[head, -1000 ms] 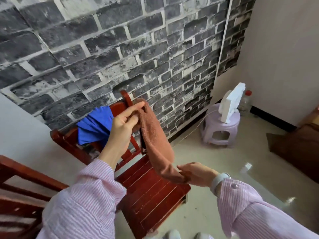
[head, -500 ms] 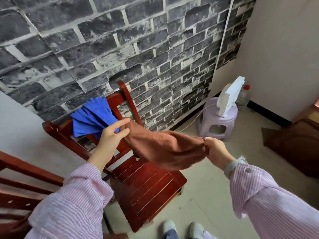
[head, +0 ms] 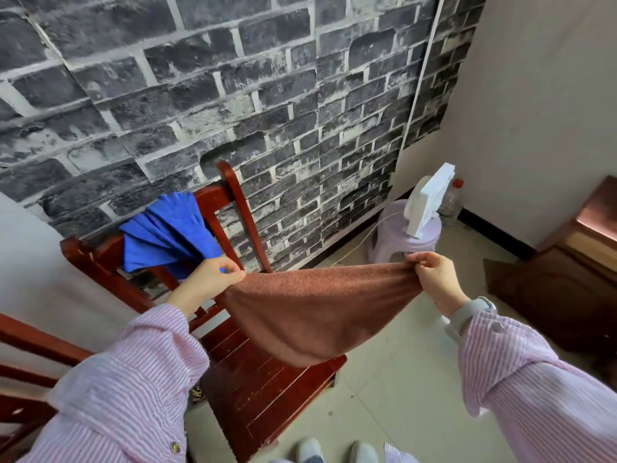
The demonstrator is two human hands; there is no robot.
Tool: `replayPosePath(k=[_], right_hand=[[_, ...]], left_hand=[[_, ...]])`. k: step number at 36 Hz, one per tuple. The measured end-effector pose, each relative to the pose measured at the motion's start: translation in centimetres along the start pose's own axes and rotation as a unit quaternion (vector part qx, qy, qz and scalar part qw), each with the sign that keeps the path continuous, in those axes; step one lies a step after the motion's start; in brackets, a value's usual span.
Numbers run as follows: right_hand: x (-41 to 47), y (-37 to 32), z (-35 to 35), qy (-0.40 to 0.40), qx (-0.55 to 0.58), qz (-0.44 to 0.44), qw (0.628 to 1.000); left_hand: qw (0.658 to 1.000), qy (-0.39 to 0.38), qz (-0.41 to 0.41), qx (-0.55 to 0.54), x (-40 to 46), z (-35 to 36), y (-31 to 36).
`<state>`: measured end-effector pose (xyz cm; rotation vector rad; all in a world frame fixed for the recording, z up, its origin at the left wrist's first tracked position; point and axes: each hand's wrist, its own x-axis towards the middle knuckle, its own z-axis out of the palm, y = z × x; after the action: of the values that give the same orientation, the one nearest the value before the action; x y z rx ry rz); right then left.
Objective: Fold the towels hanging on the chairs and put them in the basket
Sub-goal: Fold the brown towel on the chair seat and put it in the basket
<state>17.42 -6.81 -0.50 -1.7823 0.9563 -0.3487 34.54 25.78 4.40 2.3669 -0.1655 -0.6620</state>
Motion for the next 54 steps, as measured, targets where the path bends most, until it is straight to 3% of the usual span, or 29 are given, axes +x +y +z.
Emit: replayPosePath(k=[3,6,12,16,19,23,29,34,40,45,49,54], right_hand=[[-0.2,0.4,-0.2,-0.043,-0.095,-0.007,0.995],[-0.8,0.4,-0.3,-0.16,-0.215,-0.01,0.963],[-2.6,1.5,1.6,-0.407,-0.425,0.04,0.807],[-4.1,2.2,4.4,-0.454,-0.506,0.002,0.734],[-4.1,3.0,7.1,-0.387,-0.524,-0.059,0.756],[-2.8,3.4,10.7,-0.285,-0.483,-0.115,0.82],[-1.1,0.8,14.8,-0.187,-0.44,-0.193,0.857],[-1.0,-1.3,17.0,-0.135,-0.393,-0.264,0.871],[-1.7,0.3,18.4,-0.104,-0.363,-0.335,0.863],[-1.4,5.4,19.9,-0.13,-0.4,-0.345,0.839],[-1.7,11.8,20.9,-0.212,-0.443,-0.317,0.811],[-2.5,20.5,21.4,-0.352,-0.516,-0.225,0.748]], left_hand=[[0.999,-0.017,-0.001,-0.046,-0.2,0.5,-0.6],[0.995,-0.032,-0.027,-0.094,-0.9,0.9,-1.8],[0.983,-0.096,-0.092,-0.127,-2.5,1.8,-7.3],[0.989,-0.133,-0.071,0.01,-3.1,2.1,-10.6],[0.988,-0.111,-0.073,0.079,-2.9,2.7,-12.5],[0.988,0.068,-0.057,0.128,-1.8,2.7,-13.8],[0.962,0.245,0.013,0.121,-0.4,0.2,-15.3],[0.935,0.328,0.09,0.102,-0.6,-1.5,-16.5],[0.936,0.306,0.122,0.123,-1.1,0.3,-20.9],[0.933,0.29,0.14,0.162,-0.7,4.1,-24.3],[0.957,0.197,0.105,0.184,-0.4,8.9,-28.5],[0.981,0.008,-0.003,0.196,-0.9,15.3,-34.8]])
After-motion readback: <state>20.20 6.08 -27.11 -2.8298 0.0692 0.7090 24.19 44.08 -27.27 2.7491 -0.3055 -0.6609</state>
